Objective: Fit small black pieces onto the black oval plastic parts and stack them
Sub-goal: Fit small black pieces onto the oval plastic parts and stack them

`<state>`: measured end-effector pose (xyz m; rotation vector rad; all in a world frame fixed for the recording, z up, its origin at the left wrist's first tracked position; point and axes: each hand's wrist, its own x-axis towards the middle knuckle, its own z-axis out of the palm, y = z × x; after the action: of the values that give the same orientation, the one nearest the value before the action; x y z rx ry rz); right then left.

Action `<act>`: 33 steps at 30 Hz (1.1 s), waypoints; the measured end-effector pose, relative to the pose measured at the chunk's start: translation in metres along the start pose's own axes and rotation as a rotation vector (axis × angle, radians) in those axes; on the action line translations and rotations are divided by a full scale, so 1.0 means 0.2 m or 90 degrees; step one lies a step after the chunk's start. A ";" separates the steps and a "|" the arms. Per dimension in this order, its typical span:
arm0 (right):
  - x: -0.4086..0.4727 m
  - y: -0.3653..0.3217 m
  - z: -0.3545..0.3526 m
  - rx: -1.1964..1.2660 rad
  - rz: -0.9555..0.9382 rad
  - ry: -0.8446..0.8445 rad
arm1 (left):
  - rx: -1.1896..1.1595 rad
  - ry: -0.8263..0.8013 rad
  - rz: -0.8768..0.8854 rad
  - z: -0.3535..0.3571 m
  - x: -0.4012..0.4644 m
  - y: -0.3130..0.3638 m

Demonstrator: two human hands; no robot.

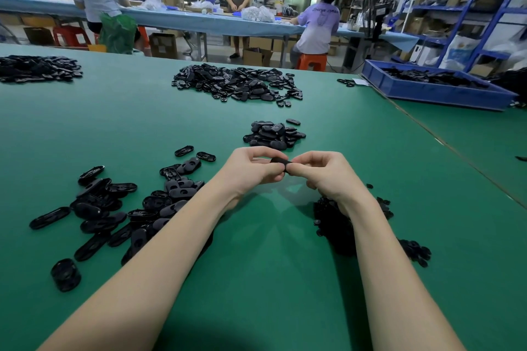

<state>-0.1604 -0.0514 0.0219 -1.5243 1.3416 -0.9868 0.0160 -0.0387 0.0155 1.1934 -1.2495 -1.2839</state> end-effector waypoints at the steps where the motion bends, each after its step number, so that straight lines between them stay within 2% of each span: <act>1: 0.00 0.00 0.00 0.000 -0.003 0.000 | 0.000 0.000 0.003 0.00 0.00 0.00; 9: 0.03 0.03 0.03 0.003 -0.023 0.031 | 0.053 0.032 0.037 0.02 0.01 -0.01; 19: 0.04 0.04 0.05 0.031 -0.023 0.014 | 0.033 0.001 0.029 -0.02 0.00 0.01; 25: 0.03 0.03 0.05 -0.031 -0.047 0.036 | 0.058 0.003 0.017 -0.02 0.01 0.00; 28: 0.03 0.03 0.09 -0.072 -0.070 0.057 | 0.106 0.035 0.019 -0.02 0.02 -0.01; 31: 0.03 0.03 0.10 -0.087 -0.082 0.078 | 0.129 0.053 0.042 -0.02 0.02 -0.02; 33: 0.03 0.03 0.09 -0.031 -0.066 0.064 | 0.146 0.050 0.076 -0.03 0.02 -0.02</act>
<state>-0.1441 -0.0566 0.0109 -1.6130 1.3764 -1.1151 0.0222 -0.0438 0.0118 1.2965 -1.4159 -1.0178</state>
